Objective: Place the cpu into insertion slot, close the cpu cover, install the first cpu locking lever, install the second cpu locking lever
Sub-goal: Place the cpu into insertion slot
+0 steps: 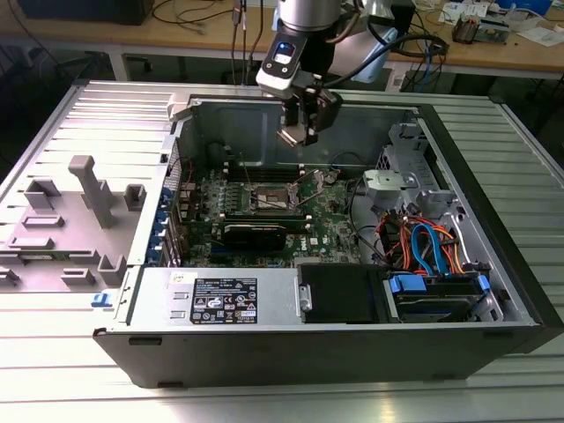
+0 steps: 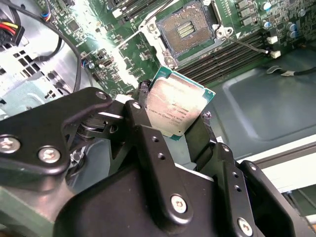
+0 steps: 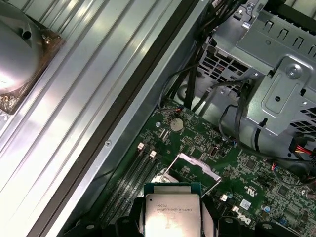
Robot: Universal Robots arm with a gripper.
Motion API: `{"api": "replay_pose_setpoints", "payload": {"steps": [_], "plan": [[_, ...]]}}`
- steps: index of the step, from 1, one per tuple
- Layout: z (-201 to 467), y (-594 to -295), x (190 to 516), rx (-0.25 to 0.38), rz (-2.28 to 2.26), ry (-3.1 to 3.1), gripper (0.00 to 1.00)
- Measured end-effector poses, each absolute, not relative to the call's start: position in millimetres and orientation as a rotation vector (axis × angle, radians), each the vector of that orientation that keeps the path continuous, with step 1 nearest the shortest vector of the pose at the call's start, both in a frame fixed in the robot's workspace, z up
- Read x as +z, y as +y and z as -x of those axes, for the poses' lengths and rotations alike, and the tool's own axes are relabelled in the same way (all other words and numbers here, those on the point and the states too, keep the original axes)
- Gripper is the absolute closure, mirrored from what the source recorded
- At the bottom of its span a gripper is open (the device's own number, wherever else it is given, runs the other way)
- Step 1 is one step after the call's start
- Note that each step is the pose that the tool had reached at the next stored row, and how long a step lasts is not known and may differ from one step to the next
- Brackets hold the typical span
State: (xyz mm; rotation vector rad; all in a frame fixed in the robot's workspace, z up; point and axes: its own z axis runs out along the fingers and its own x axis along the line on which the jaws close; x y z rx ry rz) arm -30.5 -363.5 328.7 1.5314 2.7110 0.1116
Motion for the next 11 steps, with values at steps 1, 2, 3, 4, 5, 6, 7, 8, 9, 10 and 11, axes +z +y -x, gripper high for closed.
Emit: {"api": "replay_pose_setpoints", "payload": {"steps": [1, 2, 3, 4, 5, 6, 7, 8, 9, 10, 11], "plan": [[30.5, -363.5, 328.1, 0.111, -1.562, 2.693, 0.45], [30.5, -363.5, 327.7, 0.110, -1.581, 2.681, 0.45], [30.5, -363.5, 327.3, 0.110, -1.598, 2.670, 0.45], [30.5, -363.5, 326.7, 0.109, -1.626, 2.652, 0.45], [30.5, -363.5, 326.3, 0.108, -1.643, 2.641, 0.45], [30.5, -363.5, 325.7, 0.107, -1.668, 2.625, 0.45], [30.5, -363.5, 325.3, 0.107, -1.686, 2.613, 0.45], [30.5, -363.5, 324.1, 0.105, -1.731, 2.582, 0.45], [30.5, -363.5, 322.9, 0.104, -1.770, 2.554, 0.45], [30.5, -363.5, 322.3, 0.103, -1.789, 2.540, 0.45], [30.5, -363.5, 321.7, 0.103, -1.808, 2.526, 0.45]]}}
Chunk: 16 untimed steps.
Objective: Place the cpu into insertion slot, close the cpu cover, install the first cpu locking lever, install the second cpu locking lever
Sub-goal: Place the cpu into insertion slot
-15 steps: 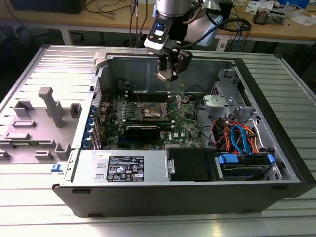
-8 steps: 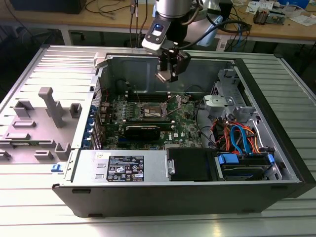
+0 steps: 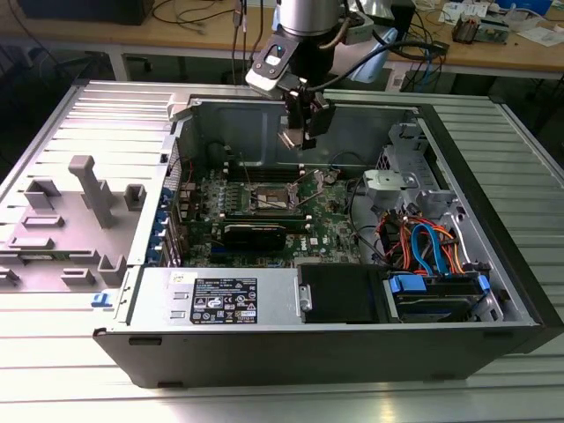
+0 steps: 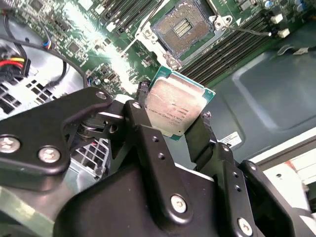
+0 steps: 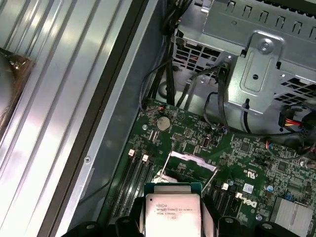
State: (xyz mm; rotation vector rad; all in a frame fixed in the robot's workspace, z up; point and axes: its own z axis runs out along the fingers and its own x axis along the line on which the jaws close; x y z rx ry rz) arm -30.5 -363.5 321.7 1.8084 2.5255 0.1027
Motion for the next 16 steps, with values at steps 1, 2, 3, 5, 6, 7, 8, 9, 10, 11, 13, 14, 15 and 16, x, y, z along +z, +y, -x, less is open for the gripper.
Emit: {"api": "replay_pose_setpoints", "payload": {"steps": [1, 2, 3, 5, 6, 7, 8, 9, 10, 11, 13, 14, 15, 16], "plan": [[30.5, -363.5, 320.8, 0.102, -1.839, 2.502, 0.45], [30.5, -363.5, 320.2, 0.101, -1.861, 2.485, 0.45], [30.5, -363.5, 319.8, 0.100, -1.876, 2.474, 0.45], [30.5, -363.5, 318.2, 0.097, -1.923, 2.437, 0.45], [30.5, -363.5, 317.7, 0.095, -1.938, 2.425, 0.45], [30.5, -363.5, 317.2, 0.093, -1.952, 2.415, 0.45], [30.6, -363.5, 316.6, 0.091, -1.967, 2.404, 0.45], [30.6, -363.5, 316.0, 0.089, -1.984, 2.390, 0.45], [30.5, -363.5, 315.2, 0.084, -2.008, 2.374, 0.45], [30.5, -363.5, 314.6, 0.078, -2.029, 2.359, 0.45], [30.5, -363.6, 314.1, 0.069, -2.057, 2.343, 0.45], [30.5, -363.6, 313.7, 0.065, -2.069, 2.336, 0.45], [30.5, -363.6, 313.3, 0.061, -2.082, 2.329, 0.45], [30.5, -363.6, 312.6, 0.054, -2.100, 2.319, 0.45]]}}
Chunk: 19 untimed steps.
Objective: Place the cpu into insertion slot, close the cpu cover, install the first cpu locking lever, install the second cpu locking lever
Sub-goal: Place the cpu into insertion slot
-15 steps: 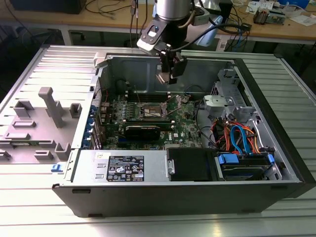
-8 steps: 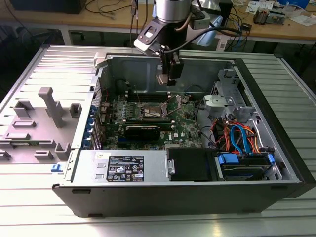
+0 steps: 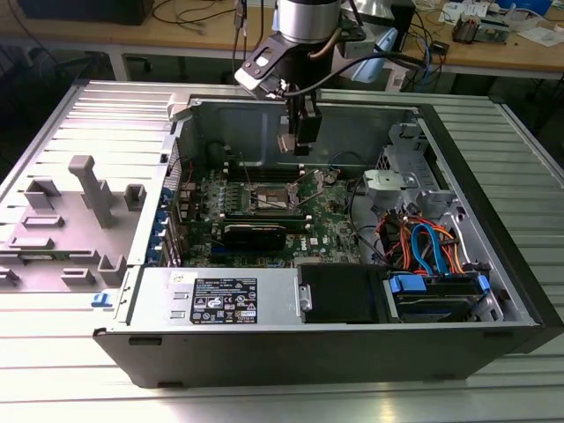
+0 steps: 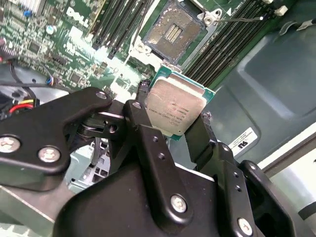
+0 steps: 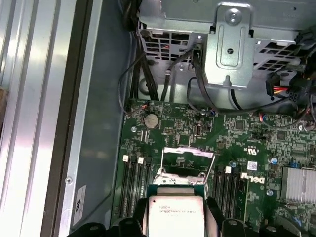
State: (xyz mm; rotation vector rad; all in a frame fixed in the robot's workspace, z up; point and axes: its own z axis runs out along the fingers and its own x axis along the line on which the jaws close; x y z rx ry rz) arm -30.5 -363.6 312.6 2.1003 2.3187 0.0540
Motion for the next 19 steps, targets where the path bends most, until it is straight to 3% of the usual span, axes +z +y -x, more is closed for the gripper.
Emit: {"api": "replay_pose_setpoints", "payload": {"steps": [10, 19], "plan": [[30.5, -363.6, 304.5, -0.015, -2.251, 2.238, 0.45], [30.9, -363.6, 294.6, 0.028, -2.233, 2.217, 0.45]]}}
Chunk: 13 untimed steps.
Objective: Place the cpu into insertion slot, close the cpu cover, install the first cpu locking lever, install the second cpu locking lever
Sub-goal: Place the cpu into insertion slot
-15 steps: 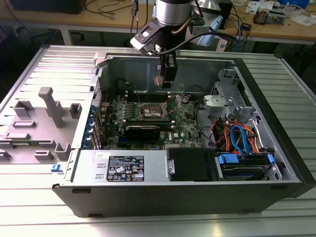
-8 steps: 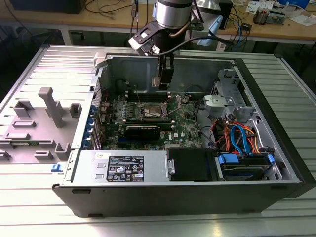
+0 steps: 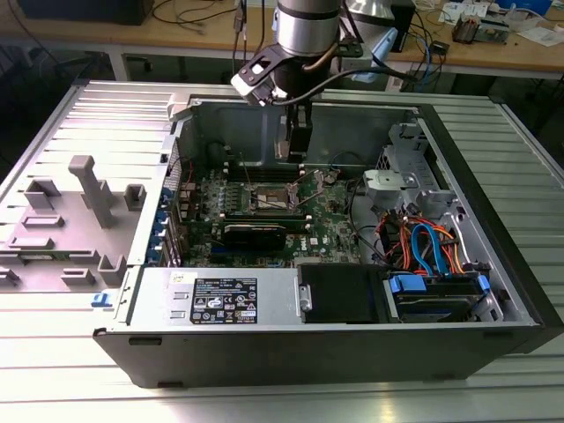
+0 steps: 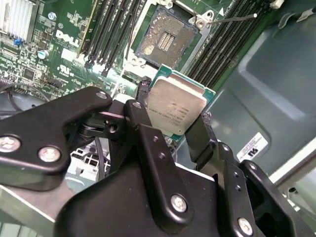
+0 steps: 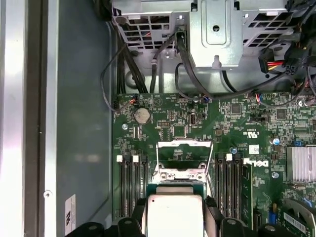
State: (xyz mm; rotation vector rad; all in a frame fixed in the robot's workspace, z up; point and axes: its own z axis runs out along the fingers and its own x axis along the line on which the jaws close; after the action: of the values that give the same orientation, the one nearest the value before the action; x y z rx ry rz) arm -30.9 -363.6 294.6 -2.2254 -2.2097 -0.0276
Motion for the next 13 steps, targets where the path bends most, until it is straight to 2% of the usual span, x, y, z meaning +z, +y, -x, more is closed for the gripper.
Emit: {"api": "replay_pose_setpoints", "payload": {"steps": [13], "plan": [[33.5, -363.6, 263.2, -0.029, 2.226, -2.210, 0.45]]}}
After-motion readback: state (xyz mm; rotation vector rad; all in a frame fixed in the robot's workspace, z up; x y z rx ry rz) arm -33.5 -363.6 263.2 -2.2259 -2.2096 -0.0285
